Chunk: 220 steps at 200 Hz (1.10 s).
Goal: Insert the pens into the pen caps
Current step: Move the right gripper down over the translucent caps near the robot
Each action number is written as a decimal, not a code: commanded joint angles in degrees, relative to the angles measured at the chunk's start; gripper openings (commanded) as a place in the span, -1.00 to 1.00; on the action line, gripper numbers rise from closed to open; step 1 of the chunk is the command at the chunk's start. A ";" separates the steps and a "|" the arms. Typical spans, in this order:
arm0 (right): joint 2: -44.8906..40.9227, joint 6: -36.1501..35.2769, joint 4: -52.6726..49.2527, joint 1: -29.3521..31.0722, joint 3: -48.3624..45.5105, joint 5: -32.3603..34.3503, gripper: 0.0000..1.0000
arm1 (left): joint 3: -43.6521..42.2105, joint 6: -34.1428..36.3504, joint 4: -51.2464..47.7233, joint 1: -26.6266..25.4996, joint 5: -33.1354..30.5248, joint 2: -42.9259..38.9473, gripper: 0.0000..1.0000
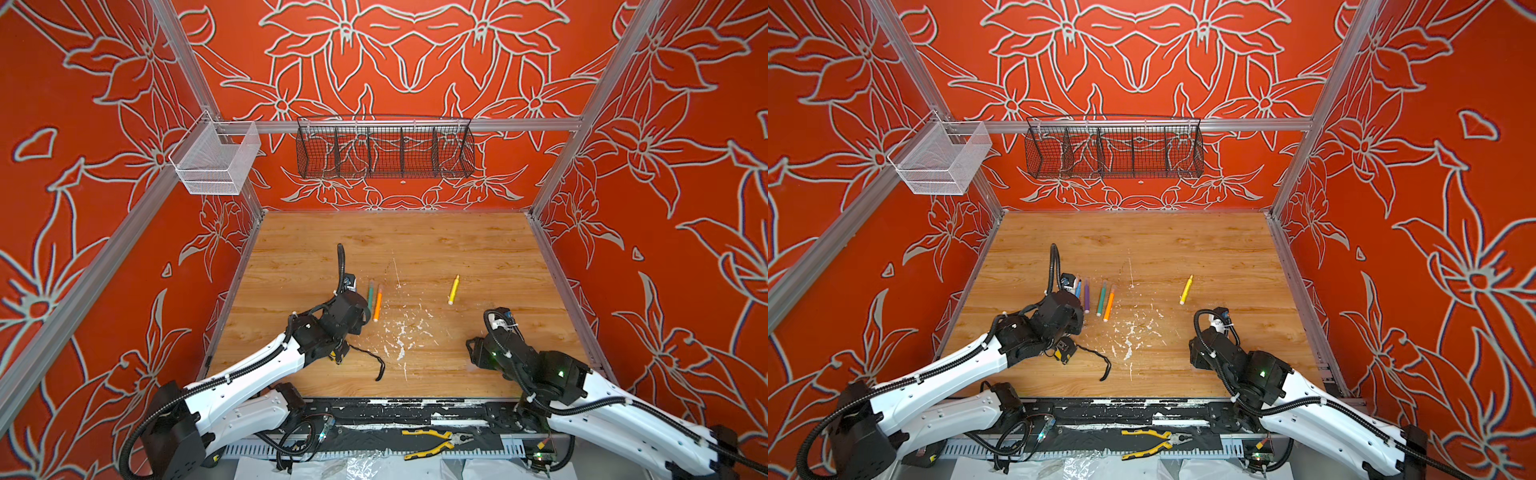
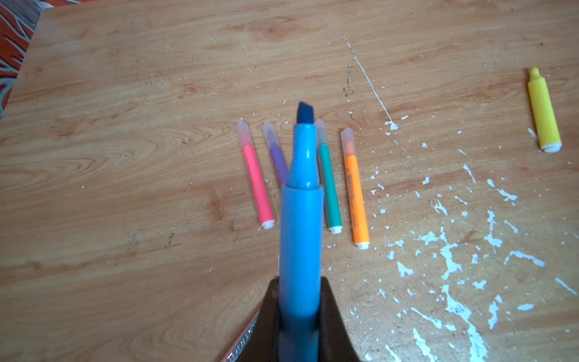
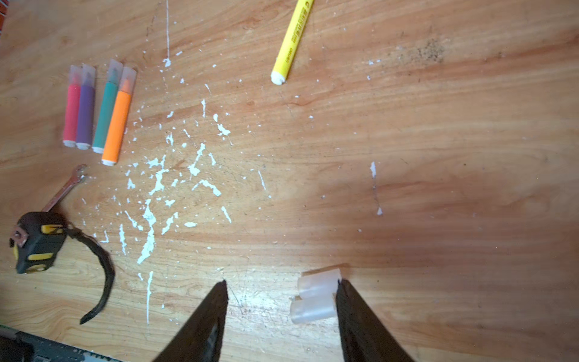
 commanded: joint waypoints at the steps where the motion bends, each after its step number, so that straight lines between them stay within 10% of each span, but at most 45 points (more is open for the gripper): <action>1: 0.44 2.78 -4.70 0.30 -0.88 2.57 0.16 | 2.40 -3.23 -7.38 -3.35 -4.31 0.66 -1.00; 220: 19.33 2.91 18.02 -1.29 -6.00 -7.93 0.24 | -3.61 -2.92 -1.98 -6.46 -5.47 -7.13 -1.00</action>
